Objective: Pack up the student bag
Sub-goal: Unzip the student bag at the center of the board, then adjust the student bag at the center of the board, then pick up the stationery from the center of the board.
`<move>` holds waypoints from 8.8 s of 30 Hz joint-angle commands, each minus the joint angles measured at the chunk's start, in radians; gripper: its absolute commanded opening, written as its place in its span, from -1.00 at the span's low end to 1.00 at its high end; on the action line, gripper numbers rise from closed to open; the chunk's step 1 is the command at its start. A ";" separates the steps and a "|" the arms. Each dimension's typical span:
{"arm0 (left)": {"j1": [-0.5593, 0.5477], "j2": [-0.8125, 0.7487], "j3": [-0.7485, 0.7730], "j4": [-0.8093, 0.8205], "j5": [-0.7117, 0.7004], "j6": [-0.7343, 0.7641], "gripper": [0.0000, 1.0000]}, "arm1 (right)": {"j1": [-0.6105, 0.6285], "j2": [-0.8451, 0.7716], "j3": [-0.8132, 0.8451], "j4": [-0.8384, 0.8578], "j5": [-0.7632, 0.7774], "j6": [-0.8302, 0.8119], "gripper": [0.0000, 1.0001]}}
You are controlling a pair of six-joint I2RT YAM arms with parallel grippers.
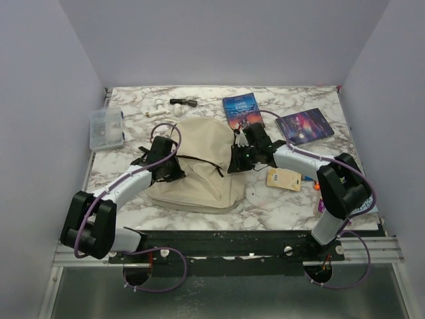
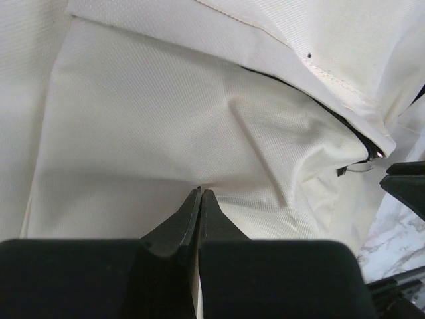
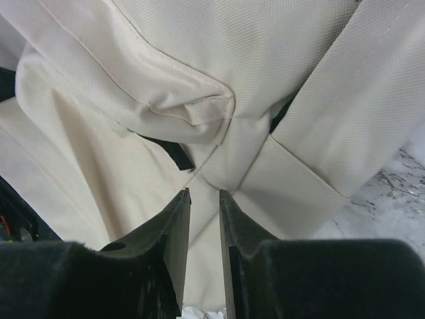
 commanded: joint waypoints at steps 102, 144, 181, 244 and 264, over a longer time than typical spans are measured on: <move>0.053 0.038 0.156 -0.174 0.173 0.031 0.56 | 0.204 0.206 0.042 0.726 0.091 0.809 -0.99; 0.093 -0.228 -0.028 0.058 0.101 0.066 -1.00 | 0.206 0.126 0.304 0.158 0.064 0.342 0.34; 0.293 -0.155 0.316 -0.339 0.247 -0.033 0.42 | 0.212 0.306 0.250 0.653 -0.199 0.386 -0.93; 0.122 0.207 0.566 -0.468 0.180 0.268 -1.00 | -0.444 0.003 0.048 -0.327 0.661 0.531 0.47; 0.111 0.211 0.572 -0.468 0.186 0.282 -1.00 | -0.442 0.091 0.010 -0.251 0.685 0.591 -0.33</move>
